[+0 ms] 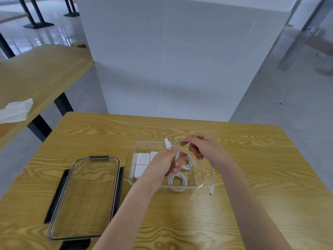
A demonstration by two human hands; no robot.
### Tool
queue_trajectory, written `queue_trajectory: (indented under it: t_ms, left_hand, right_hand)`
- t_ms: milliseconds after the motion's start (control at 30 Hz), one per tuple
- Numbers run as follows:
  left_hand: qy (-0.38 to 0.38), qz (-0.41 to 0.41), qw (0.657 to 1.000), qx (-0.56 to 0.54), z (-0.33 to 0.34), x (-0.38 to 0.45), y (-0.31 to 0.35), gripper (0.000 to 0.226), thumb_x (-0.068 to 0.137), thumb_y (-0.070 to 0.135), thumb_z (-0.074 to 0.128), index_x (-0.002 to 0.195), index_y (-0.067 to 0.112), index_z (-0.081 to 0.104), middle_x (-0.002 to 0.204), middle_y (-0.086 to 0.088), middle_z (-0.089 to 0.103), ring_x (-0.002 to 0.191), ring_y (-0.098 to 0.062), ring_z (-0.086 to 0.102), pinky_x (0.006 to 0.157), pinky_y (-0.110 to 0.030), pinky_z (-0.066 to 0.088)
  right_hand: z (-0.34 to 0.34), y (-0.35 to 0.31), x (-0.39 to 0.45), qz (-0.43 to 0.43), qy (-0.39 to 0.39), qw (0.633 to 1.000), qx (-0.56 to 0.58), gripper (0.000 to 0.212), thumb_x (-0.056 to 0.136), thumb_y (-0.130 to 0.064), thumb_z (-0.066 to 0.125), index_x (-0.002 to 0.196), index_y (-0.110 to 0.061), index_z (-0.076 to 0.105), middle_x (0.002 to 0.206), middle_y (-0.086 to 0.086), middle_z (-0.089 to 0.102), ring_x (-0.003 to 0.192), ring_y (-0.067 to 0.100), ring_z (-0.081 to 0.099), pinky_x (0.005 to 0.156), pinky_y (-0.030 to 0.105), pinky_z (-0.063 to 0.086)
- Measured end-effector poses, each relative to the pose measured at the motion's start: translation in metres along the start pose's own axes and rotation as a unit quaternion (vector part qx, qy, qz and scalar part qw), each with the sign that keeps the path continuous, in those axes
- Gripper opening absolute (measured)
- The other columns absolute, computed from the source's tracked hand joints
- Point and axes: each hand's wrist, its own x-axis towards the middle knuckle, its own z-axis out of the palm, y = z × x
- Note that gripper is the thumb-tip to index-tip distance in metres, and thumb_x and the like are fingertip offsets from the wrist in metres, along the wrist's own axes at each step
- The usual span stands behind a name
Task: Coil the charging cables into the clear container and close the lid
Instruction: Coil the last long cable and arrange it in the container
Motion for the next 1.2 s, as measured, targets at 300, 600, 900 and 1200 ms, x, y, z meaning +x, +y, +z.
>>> queue_trajectory:
  t_ms: [300, 600, 900, 1200]
  left_hand:
    - [0.118, 0.027, 0.983, -0.140, -0.008, 0.017, -0.002, 0.039, 0.100, 0.030, 0.033, 0.089, 0.010, 0.065, 0.072, -0.001, 0.067, 0.068, -0.014, 0.059, 0.074, -0.027, 0.047]
    - [-0.001, 0.046, 0.925, -0.378, -0.015, 0.013, 0.007, 0.041, 0.102, 0.028, 0.024, 0.093, 0.004, 0.056, 0.056, 0.002, 0.056, 0.054, -0.012, 0.058, 0.070, -0.025, 0.040]
    - [-0.068, 0.064, 0.883, -0.459, -0.022, 0.012, -0.002, 0.047, 0.098, 0.031, 0.027, 0.069, 0.008, 0.056, 0.038, 0.006, 0.033, 0.034, -0.008, 0.030, 0.059, -0.022, 0.022]
    - [-0.068, 0.071, 0.893, -0.440, -0.021, 0.010, -0.009, 0.050, 0.095, 0.029, 0.028, 0.056, 0.012, 0.053, 0.032, 0.008, 0.029, 0.032, -0.008, 0.019, 0.046, -0.021, 0.027]
  right_hand:
    - [0.021, -0.004, -0.035, -0.083, -0.063, 0.992, -0.065, 0.024, 0.098, -0.014, 0.044, 0.104, -0.020, 0.066, 0.058, -0.002, 0.059, 0.048, 0.012, 0.049, 0.050, 0.020, 0.042]
    - [0.016, 0.026, -0.035, -0.003, -0.168, 0.982, -0.088, 0.016, 0.091, -0.015, 0.058, 0.090, -0.004, 0.070, 0.079, -0.003, 0.066, 0.073, 0.003, 0.060, 0.075, 0.021, 0.048]
    - [0.020, 0.038, -0.017, 0.021, 0.022, 0.997, -0.078, 0.015, 0.085, -0.010, 0.060, 0.087, -0.017, 0.073, 0.086, 0.010, 0.072, 0.078, 0.025, 0.065, 0.075, 0.021, 0.050]
    - [0.037, 0.035, -0.016, 0.052, 0.182, 0.927, 0.323, 0.023, 0.085, -0.002, 0.063, 0.106, -0.006, 0.057, 0.070, 0.010, 0.067, 0.059, 0.016, 0.064, 0.060, 0.025, 0.057]
